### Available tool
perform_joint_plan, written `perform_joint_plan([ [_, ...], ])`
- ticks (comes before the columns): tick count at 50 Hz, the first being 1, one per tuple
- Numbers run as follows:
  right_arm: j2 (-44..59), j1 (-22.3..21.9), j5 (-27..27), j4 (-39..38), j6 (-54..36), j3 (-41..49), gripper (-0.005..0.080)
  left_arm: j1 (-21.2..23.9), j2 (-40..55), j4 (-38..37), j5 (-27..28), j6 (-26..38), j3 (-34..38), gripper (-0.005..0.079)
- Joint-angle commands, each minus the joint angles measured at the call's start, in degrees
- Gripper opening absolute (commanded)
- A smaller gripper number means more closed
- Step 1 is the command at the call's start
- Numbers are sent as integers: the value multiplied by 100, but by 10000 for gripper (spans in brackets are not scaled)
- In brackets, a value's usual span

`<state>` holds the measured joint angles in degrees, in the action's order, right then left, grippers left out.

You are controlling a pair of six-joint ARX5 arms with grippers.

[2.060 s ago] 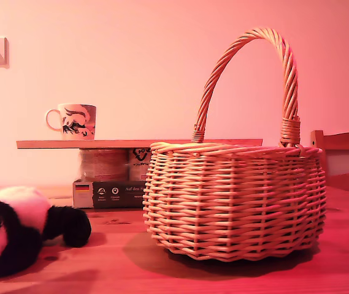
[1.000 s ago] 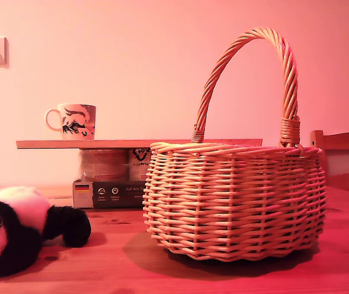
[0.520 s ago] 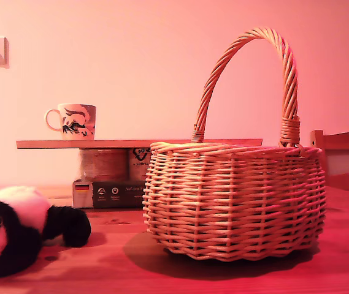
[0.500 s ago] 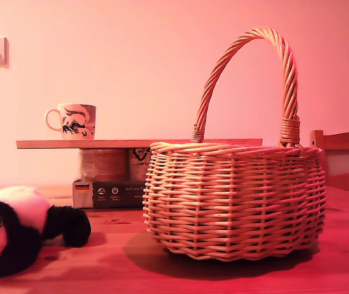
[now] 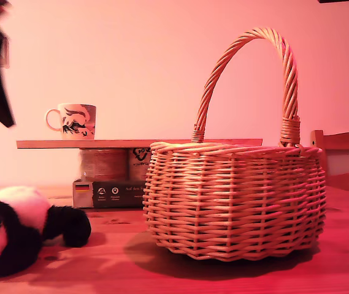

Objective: Pick up the stuffed panda toy and place it on the shelf behind you

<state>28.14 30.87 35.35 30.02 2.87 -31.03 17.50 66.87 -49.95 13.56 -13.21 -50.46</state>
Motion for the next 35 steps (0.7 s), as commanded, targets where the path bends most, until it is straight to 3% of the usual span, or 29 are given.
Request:
perform_joint_plan([
  [1, 20, 24, -9, -63, -39, -59, -13, 7, 251, -111, -227, -72, 22, 681],
  [12, 20, 24, -7, -61, -39, -59, -13, 15, 743, -96, -525, -184, -103, 767],
  [35, 20, 24, 0, -61, -39, -59, -13, 15, 1709, 404, -922, 20, -326, 768],
])
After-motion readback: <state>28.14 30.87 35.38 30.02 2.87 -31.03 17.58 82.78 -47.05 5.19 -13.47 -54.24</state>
